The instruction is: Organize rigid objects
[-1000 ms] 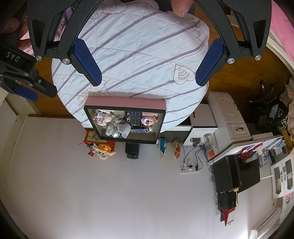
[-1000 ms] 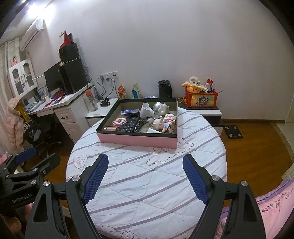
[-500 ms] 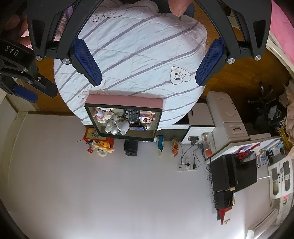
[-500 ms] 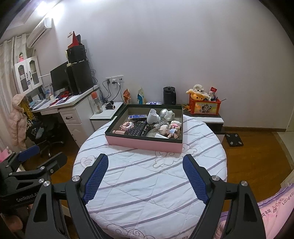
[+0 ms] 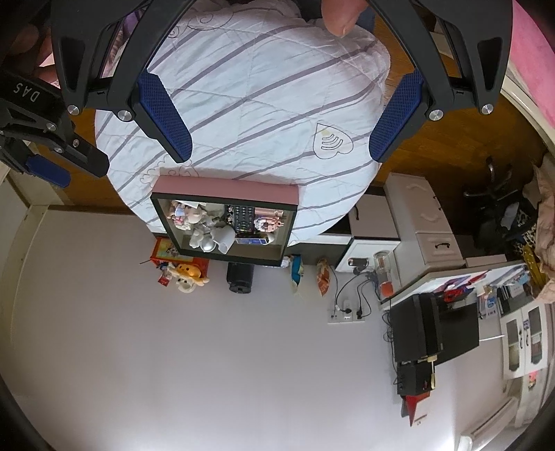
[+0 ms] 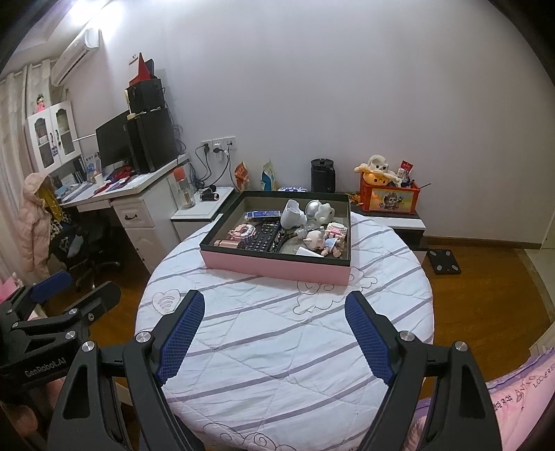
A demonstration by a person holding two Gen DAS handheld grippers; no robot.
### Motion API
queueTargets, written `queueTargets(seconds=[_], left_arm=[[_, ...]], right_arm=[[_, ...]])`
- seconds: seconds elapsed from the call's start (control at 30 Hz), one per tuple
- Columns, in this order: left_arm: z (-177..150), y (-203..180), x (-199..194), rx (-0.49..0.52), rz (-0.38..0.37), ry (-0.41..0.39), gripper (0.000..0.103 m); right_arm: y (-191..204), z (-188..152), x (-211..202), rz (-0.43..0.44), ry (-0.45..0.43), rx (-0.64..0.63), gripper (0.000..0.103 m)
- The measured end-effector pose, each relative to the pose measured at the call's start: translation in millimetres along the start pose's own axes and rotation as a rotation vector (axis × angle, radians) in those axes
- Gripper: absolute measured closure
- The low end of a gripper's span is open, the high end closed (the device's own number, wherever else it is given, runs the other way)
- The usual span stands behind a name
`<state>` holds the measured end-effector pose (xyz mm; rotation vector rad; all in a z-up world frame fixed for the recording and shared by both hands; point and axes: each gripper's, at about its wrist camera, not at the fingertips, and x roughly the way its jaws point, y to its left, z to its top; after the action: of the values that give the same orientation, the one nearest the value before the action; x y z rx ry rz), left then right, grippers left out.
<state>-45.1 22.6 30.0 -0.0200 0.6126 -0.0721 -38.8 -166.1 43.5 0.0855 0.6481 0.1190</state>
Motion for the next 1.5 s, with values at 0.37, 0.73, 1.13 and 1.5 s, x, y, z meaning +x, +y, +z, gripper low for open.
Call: queueTargets(seconds=[0.37, 0.73, 1.13, 1.5], left_arm=[[15.3, -1.3, 21.2, 0.017, 0.028, 0.004, 0.0], [25.1, -2.5, 36.3, 0.01, 0.036, 0.014, 0.0], [28.3, -1.7, 43.5, 0.004, 0.043, 0.023, 0.0], [30.5, -0.2, 50.8, 0.003, 0.05, 0.039, 0.0]], right_arm=[[-6.5, 6.0, 19.0, -0.005, 0.014, 0.016, 0.018], [-11.7, 14.2, 36.0, -0.005, 0.031, 0.028, 0.018], [-14.3, 17.9, 48.8, -0.005, 0.043, 0.032, 0.018], [-14.6, 17.8, 55.6, 0.001, 0.05, 0.032, 0.018]])
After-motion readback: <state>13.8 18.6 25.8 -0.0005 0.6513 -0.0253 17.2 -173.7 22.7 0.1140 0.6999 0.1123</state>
